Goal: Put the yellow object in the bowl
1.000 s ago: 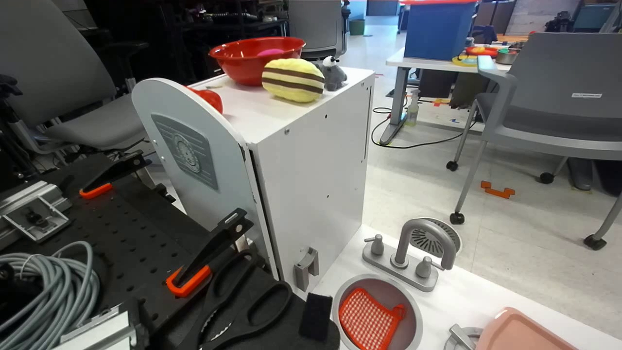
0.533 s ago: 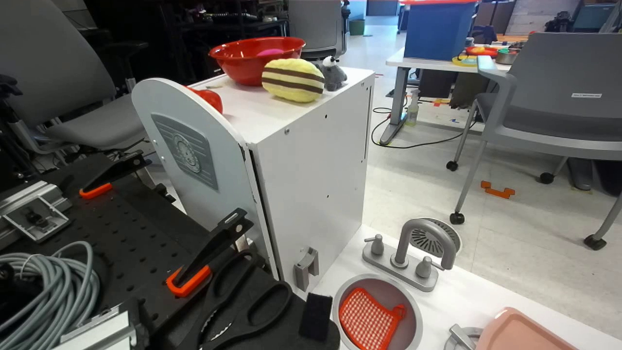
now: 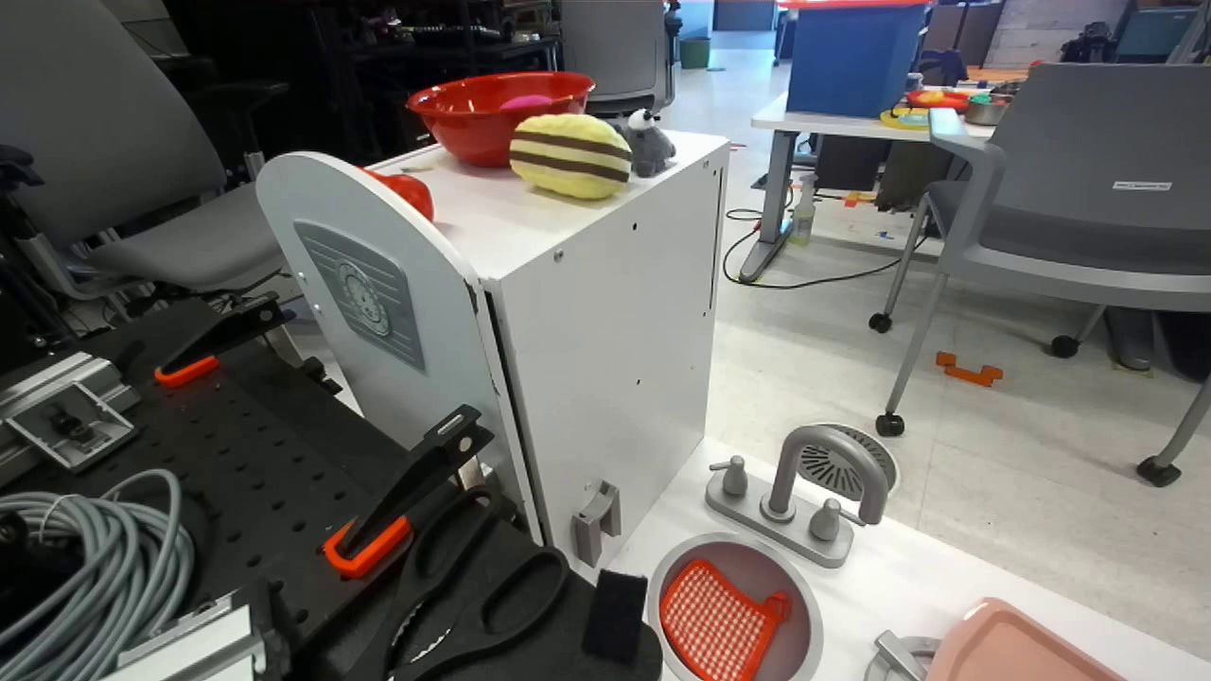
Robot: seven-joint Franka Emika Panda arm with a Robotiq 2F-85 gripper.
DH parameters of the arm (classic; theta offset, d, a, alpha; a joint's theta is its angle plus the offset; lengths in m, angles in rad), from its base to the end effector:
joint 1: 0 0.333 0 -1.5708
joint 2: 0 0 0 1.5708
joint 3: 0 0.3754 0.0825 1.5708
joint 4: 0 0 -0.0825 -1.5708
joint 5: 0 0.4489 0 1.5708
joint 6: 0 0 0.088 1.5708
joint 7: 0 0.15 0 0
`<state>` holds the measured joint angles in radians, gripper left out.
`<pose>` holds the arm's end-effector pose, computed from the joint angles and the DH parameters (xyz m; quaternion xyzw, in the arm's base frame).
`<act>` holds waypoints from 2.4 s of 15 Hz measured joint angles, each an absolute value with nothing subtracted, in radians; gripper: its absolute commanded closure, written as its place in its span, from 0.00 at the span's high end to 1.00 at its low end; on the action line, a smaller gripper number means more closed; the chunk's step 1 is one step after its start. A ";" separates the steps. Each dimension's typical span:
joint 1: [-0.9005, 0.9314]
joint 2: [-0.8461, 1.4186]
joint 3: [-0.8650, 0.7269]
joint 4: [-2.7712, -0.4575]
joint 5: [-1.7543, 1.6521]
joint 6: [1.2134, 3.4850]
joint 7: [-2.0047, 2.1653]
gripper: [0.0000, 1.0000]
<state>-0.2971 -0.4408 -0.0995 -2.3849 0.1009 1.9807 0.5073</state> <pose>0.4243 -0.1683 0.4741 -0.8908 0.4490 -0.0128 0.0686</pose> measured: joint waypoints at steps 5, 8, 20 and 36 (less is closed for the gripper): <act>-0.297 -0.443 -0.098 -2.390 0.101 2.016 0.514 1.00; -0.297 -0.440 -0.098 -2.390 0.101 2.016 0.514 1.00; -0.295 -0.444 -0.107 -2.423 0.107 2.016 0.447 1.00; -0.240 -0.582 -0.233 -2.481 0.098 1.736 -0.170 1.00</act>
<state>-0.2404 -0.5824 -0.2330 -2.4807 0.0976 1.7362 -0.1697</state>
